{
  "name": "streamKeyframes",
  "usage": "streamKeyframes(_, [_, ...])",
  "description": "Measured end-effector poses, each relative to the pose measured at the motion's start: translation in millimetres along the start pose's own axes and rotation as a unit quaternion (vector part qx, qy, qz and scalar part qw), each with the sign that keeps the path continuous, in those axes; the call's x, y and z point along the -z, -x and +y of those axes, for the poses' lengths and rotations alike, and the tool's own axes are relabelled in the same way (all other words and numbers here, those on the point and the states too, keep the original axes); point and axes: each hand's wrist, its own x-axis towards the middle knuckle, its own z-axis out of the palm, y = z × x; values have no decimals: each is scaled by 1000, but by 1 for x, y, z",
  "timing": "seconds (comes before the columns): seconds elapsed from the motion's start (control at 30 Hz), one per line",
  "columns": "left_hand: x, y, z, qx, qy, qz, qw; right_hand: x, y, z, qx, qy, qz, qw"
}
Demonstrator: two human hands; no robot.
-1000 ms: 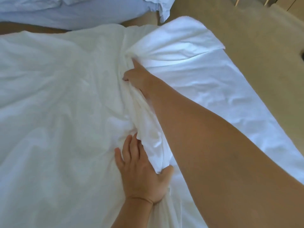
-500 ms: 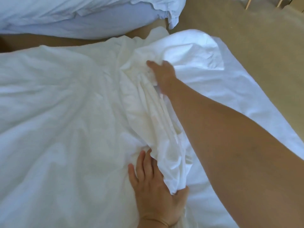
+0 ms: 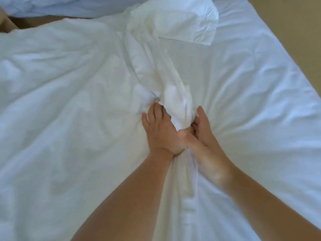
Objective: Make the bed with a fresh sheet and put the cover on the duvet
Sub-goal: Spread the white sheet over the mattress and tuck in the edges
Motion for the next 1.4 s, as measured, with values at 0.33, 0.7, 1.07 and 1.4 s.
streamKeyframes(0.33, [62, 128, 12, 84, 57, -104, 989, -58, 157, 19, -49, 75, 154, 984])
streamKeyframes(0.7, [144, 338, -4, 181, -104, -209, 955, -148, 406, 38, -222, 345, 60, 910])
streamKeyframes(1.07, [204, 333, -99, 252, 244, -152, 924, -299, 405, 57, -294, 263, 16, 919])
streamKeyframes(1.4, [245, 480, -164, 83, 53, -349, 932, -392, 504, 72, -386, 382, 155, 826])
